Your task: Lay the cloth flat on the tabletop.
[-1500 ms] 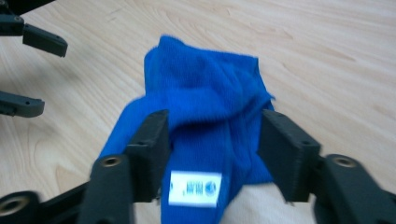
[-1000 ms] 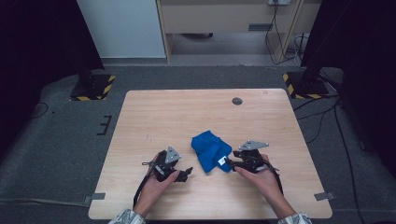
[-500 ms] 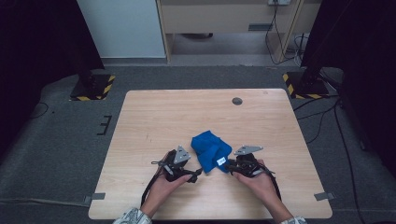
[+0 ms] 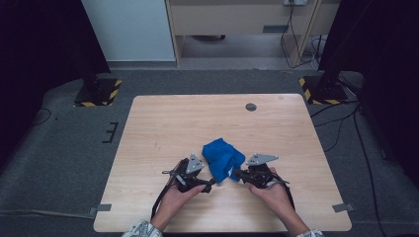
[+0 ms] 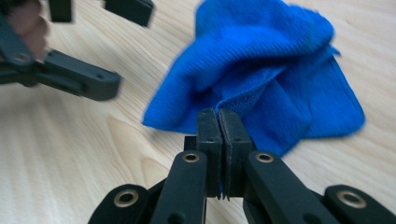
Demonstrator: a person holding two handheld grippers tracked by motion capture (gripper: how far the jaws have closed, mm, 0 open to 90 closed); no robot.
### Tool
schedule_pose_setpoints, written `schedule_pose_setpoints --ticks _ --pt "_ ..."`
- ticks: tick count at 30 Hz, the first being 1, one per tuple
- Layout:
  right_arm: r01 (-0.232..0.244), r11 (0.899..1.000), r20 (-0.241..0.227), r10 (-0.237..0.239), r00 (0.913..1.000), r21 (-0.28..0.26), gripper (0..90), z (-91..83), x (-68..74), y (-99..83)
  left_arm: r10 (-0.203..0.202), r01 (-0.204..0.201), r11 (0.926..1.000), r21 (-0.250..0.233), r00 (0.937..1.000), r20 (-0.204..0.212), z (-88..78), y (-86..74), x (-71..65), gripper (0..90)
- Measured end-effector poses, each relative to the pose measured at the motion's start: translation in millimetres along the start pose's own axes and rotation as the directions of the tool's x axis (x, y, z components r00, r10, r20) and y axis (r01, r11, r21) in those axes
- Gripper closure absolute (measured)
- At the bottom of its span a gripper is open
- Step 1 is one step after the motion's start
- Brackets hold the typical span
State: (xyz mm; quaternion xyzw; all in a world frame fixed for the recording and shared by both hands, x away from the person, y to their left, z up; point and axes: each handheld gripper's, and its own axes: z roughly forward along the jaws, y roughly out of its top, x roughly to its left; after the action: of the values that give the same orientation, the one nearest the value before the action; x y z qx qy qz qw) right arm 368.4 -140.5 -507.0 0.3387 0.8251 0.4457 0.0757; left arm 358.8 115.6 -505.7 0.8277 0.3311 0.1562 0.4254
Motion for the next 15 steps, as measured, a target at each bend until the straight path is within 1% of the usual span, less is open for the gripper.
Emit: schedule_pose_setpoints --ticks 3,6,8,10,12,14,15 --pt "0.016 0.999 -0.017 -0.016 0.9997 -0.036 88.5 -2.3 4.8 4.2 0.012 -0.012 0.9999 0.001 0.9999 0.008 0.9 1.0 -2.1 13.7" --pt "0.023 0.998 -0.03 -0.025 0.9992 -0.06 88.5 -4.1 8.1 7.3 0.01 -0.01 0.9999 0.003 0.9999 0.011 4.3 2.1 -4.3 15.4" --pt "0.025 0.998 -0.032 -0.027 0.9991 -0.063 88.5 -3.8 9.0 7.9 0.022 -0.022 0.9997 0.012 0.9997 0.005 8.1 2.8 -6.0 18.8" --pt "0.029 0.998 -0.034 -0.031 0.9989 -0.062 88.5 -3.3 9.3 8.0 0.014 -0.014 0.9998 0.016 0.9999 0.001 12.7 4.4 -6.5 21.4" --pt "0.033 0.998 -0.035 -0.035 0.9988 -0.06 88.5 -3.0 9.7 8.1 0.034 -0.034 0.999 0.028 0.9994 -0.007 17.2 7.1 -5.5 24.8" --pt "0.037 0.997 -0.038 -0.039 0.9985 -0.061 88.5 -2.9 10.3 8.2 0.024 -0.023 0.9991 0.036 0.9997 -0.01 22.8 9.0 -1.7 28.7" --pt "0.041 0.997 -0.038 -0.043 0.9983 -0.062 88.5 -2.9 10.7 8.3 0.023 -0.023 0.9988 0.043 0.9997 -0.01 25.9 9.1 0.2 32.5"
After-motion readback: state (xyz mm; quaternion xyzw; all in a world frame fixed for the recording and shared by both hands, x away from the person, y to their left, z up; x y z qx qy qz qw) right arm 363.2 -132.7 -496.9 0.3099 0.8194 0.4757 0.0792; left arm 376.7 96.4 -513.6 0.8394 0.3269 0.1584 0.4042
